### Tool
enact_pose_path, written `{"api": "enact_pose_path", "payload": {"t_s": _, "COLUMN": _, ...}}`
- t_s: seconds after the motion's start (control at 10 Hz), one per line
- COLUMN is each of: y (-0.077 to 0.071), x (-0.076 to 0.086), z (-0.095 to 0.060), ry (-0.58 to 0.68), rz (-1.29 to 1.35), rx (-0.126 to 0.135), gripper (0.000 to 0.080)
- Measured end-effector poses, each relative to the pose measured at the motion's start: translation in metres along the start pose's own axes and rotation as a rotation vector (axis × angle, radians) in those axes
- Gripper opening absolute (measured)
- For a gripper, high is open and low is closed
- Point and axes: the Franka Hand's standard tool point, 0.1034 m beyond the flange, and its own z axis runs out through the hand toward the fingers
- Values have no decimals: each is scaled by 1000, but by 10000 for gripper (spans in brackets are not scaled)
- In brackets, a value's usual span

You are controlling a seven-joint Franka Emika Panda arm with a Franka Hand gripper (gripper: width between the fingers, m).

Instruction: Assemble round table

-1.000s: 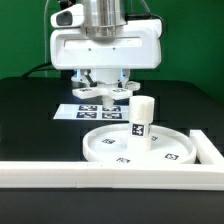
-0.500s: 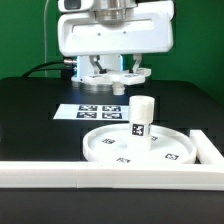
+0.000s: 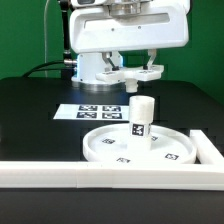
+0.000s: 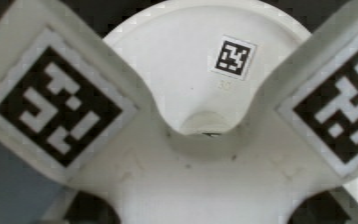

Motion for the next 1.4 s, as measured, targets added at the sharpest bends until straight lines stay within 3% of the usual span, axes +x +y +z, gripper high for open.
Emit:
{"api": "enact_pose_path", "payload": {"t_s": 0.2, "y": -23, "x": 17, "z": -9, "ry": 24, "rz": -103, "rx": -15, "gripper": 448}}
{"api": "enact_pose_path", "payload": {"t_s": 0.4, "y": -37, "x": 31, "z": -10, "ry": -12, "rz": -173, "rx": -41, "gripper": 448}}
{"api": "enact_pose_path", "payload": {"t_s": 1.4, "y": -21, "x": 32, "z": 6, "ry": -42, "rz": -281, "rx": -61, "gripper": 448}}
